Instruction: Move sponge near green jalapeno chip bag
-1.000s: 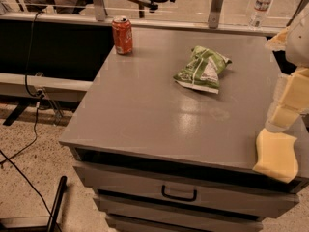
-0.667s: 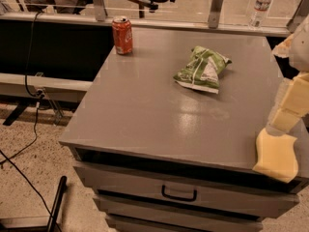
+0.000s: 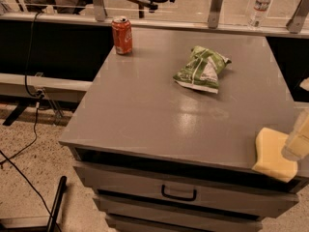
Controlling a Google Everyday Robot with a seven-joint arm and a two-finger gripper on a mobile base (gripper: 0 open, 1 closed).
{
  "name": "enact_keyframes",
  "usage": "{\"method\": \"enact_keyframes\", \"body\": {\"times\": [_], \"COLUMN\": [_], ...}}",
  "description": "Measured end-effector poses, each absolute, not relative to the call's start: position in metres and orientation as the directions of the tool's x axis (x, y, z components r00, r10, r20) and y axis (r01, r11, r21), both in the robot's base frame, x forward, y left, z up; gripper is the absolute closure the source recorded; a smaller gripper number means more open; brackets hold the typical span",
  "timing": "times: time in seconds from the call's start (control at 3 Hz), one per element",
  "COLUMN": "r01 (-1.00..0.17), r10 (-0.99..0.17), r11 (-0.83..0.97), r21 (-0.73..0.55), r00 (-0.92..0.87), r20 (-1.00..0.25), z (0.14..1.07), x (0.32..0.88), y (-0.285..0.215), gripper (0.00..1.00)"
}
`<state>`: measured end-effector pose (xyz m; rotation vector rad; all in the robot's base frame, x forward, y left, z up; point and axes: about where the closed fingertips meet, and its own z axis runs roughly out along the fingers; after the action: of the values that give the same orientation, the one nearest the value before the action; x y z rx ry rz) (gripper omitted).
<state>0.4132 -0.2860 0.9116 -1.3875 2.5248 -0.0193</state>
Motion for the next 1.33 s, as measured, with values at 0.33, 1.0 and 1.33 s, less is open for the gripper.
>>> {"method": "enact_keyframes", "body": {"times": [0.33, 1.0, 1.33], "r01": [-0.789, -0.736, -0.658], "r10": [-0.777, -0.724, -0.653], "r11": [0.612, 0.674, 0.749], "r21": [-0.056, -0.064, -0.074], "r00": [-0.586, -0.643, -0.717], "r20": [-0.231, -0.249, -0.244], "z": [0.880, 0.873, 0.860], "x": [0.398, 0.392, 0.381], "y": [-0.303, -0.303, -0.295], "gripper": [0.00, 0.00, 0.00]}}
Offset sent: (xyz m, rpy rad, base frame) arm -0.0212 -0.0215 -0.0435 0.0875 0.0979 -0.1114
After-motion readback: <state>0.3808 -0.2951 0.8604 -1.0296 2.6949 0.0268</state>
